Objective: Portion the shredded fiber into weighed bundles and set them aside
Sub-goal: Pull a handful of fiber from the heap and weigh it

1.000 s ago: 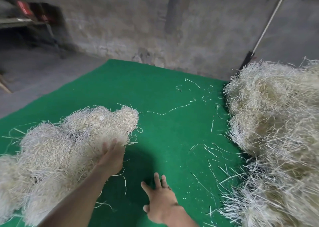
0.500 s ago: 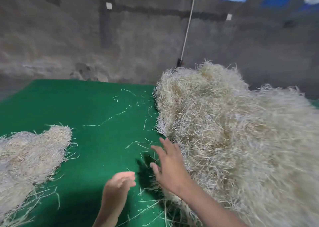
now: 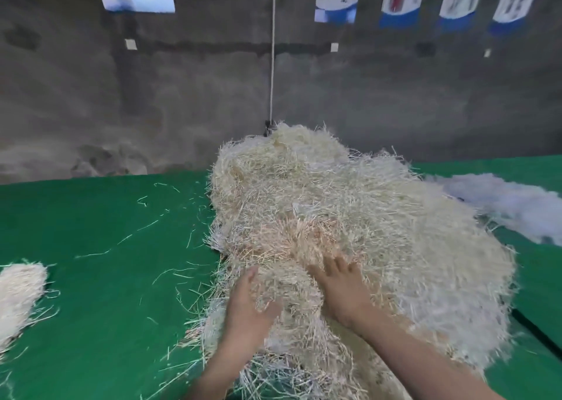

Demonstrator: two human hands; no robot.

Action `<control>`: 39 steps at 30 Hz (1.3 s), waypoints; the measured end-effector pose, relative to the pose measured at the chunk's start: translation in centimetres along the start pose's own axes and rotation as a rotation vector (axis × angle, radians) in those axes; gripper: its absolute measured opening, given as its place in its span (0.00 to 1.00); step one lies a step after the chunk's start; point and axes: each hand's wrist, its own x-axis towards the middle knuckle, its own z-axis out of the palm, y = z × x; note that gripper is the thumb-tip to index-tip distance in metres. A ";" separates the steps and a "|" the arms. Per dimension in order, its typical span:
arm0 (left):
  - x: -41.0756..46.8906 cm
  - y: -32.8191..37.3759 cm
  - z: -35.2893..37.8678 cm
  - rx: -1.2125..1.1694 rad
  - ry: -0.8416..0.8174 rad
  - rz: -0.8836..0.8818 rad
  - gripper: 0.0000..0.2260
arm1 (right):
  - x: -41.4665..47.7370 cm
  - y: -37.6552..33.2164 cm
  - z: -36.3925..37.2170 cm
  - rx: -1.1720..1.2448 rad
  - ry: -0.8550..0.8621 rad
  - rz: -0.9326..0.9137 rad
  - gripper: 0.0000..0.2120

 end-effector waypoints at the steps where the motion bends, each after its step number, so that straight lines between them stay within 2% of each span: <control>1: 0.1 0.9 0.7 0.040 0.005 0.035 0.43 | 0.1 0.1 -0.3 0.046 0.061 0.001 0.37; 3: 0.4 2.4 1.5 0.126 0.000 0.141 0.56 | 0.7 -0.2 -1.8 0.201 0.232 0.000 0.37; 4: 0.7 3.2 1.8 0.168 0.009 0.200 0.59 | 1.1 -0.4 -2.9 0.293 0.330 -0.012 0.37; 6: 1.2 4.9 2.0 0.208 0.040 0.311 0.62 | 2.3 -0.5 -5.7 0.425 0.458 -0.067 0.36; 8: 1.9 6.8 1.9 0.149 0.023 0.388 0.62 | 3.5 -0.6 -8.7 0.559 0.475 -0.094 0.35; 11: 2.7 9.1 2.1 0.157 -0.022 0.411 0.62 | 4.9 0.0 -12.6 0.756 0.413 -0.083 0.30; 13: 3.3 10.4 2.2 0.077 -0.029 0.384 0.61 | 5.3 0.2 -14.4 0.875 0.371 -0.135 0.32; 15: 4.4 11.9 1.9 -0.125 -0.003 0.345 0.61 | 5.3 0.4 -15.8 0.987 0.292 -0.273 0.35; 17: 5.6 13.2 1.5 -0.171 -0.001 0.322 0.61 | 5.2 1.0 -16.5 1.072 0.136 -0.408 0.33; 19: 6.4 13.5 1.7 -0.049 -0.027 0.255 0.53 | 5.2 2.3 -16.5 1.172 -0.057 -0.408 0.30; 21: 7.1 12.7 2.0 -0.069 0.039 0.163 0.40 | 5.5 3.8 -16.4 1.229 -0.118 -0.325 0.28; 22: 7.1 12.3 1.9 -0.137 0.100 0.090 0.37 | 5.7 4.6 -16.4 1.202 -0.059 -0.271 0.26; 24: 7.6 11.7 0.9 -0.280 0.252 -0.008 0.40 | 5.8 6.2 -16.2 1.051 0.125 -0.160 0.17; 25: 7.9 11.6 0.4 -0.328 0.304 -0.013 0.41 | 5.6 6.5 -16.0 0.960 0.119 -0.147 0.12; 26: 8.1 11.7 0.0 -0.371 0.333 0.006 0.42 | 5.3 6.2 -15.4 0.858 0.025 -0.165 0.12; 28: 8.3 12.6 -0.4 -0.455 0.362 0.048 0.42 | 4.8 4.1 -12.6 0.514 -0.206 -0.221 0.24; 30: 8.6 13.9 -0.9 -0.567 0.381 0.054 0.39 | 4.1 1.3 -8.7 0.175 -0.215 -0.235 0.43; 31: 8.8 14.6 -1.5 -0.623 0.400 0.050 0.37 | 4.0 0.4 -6.9 0.113 -0.172 -0.233 0.47; 33: 9.3 15.7 -3.2 -0.682 0.473 0.060 0.33 | 3.9 -0.1 -4.8 0.097 -0.124 -0.218 0.41; 36: 9.7 15.3 -5.6 -0.667 0.531 0.039 0.32 | 3.9 0.9 -5.7 0.082 -0.166 -0.196 0.28; 39: 9.4 13.9 -5.9 -0.584 0.504 -0.009 0.28 | 3.0 0.2 -9.6 0.193 0.063 -0.297 0.12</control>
